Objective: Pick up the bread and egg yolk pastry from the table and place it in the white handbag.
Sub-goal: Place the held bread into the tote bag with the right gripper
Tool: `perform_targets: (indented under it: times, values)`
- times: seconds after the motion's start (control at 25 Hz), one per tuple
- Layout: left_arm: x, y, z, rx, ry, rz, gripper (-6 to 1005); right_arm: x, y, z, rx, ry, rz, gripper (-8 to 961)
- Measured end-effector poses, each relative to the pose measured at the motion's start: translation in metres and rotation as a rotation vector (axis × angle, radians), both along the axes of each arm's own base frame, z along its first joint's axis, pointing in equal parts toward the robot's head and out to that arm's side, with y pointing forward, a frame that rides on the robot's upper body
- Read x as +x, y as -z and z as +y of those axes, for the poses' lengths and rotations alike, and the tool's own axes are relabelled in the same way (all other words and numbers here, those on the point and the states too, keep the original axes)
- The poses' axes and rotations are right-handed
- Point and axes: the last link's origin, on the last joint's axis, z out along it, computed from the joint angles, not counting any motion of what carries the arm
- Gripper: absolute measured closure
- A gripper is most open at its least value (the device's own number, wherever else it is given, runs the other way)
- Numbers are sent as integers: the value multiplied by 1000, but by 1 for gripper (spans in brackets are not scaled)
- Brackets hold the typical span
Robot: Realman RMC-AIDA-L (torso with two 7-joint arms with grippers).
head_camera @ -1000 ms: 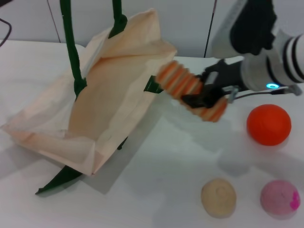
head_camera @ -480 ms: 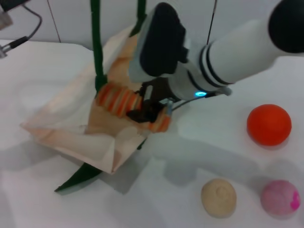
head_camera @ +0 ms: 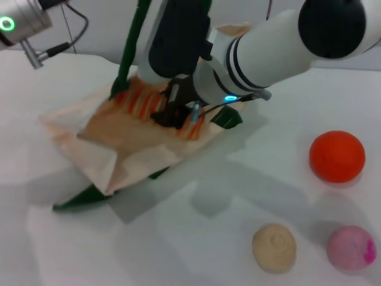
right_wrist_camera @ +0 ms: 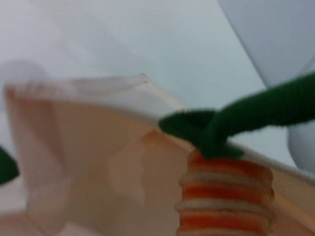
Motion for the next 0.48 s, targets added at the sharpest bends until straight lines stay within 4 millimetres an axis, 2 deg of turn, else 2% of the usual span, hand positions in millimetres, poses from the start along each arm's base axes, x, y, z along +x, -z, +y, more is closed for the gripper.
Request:
perform_targets:
  times: [0.24, 0.48]
  values:
    - [7, 7, -4, -28, 32, -23, 881, 15, -3, 17, 78, 39, 6, 552]
    - [12, 5, -12, -48, 82, -62, 881, 29, -8, 30, 139, 67, 0, 553]
